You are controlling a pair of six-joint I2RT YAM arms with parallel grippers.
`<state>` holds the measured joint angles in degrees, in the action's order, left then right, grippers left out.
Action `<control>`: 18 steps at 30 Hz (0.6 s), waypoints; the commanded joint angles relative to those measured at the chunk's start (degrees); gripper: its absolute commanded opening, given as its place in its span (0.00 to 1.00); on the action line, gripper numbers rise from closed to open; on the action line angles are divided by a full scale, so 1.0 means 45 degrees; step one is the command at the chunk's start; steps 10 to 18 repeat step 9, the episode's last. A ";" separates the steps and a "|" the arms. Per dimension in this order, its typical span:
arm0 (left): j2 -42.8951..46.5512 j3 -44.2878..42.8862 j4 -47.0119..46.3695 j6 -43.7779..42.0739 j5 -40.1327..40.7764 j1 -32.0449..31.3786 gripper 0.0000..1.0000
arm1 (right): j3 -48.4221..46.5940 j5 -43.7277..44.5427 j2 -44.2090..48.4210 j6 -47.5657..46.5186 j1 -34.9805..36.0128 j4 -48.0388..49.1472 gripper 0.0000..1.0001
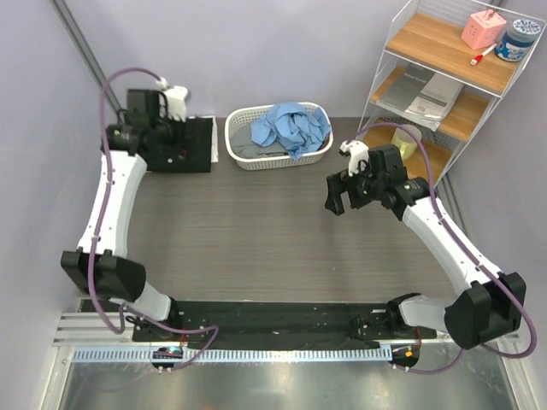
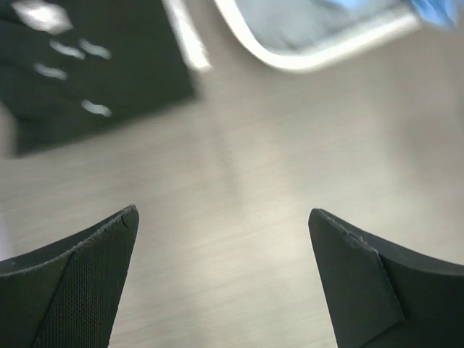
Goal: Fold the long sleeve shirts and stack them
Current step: Neatly place the folded shirt to the corner
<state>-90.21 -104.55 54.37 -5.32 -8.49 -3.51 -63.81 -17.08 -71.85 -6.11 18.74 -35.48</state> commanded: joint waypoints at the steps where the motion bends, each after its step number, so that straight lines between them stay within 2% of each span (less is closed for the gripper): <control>1: 0.1001 0.3481 0.0558 0.1511 -0.0222 -0.1559 1.00 | 0.1285 0.0338 0.1161 0.0263 -0.0414 -0.0200 1.00; 4: 0.2135 0.5393 0.0030 0.2098 -0.0281 -0.2284 1.00 | 0.2048 0.0300 0.1845 0.0264 -0.0726 -0.0298 1.00; 7: 0.2800 0.6414 -0.0342 0.2102 -0.0397 -0.2384 1.00 | 0.2557 0.0280 0.2410 0.0206 -0.0981 -0.0376 1.00; 9: 0.3364 0.6632 -0.0460 0.1945 -0.0379 -0.2384 1.00 | 0.2656 0.0435 0.2646 0.0127 -0.1137 -0.0415 1.00; 18: 0.3364 0.6632 -0.0460 0.1945 -0.0379 -0.2384 1.00 | 0.2656 0.0435 0.2646 0.0127 -0.1137 -0.0415 1.00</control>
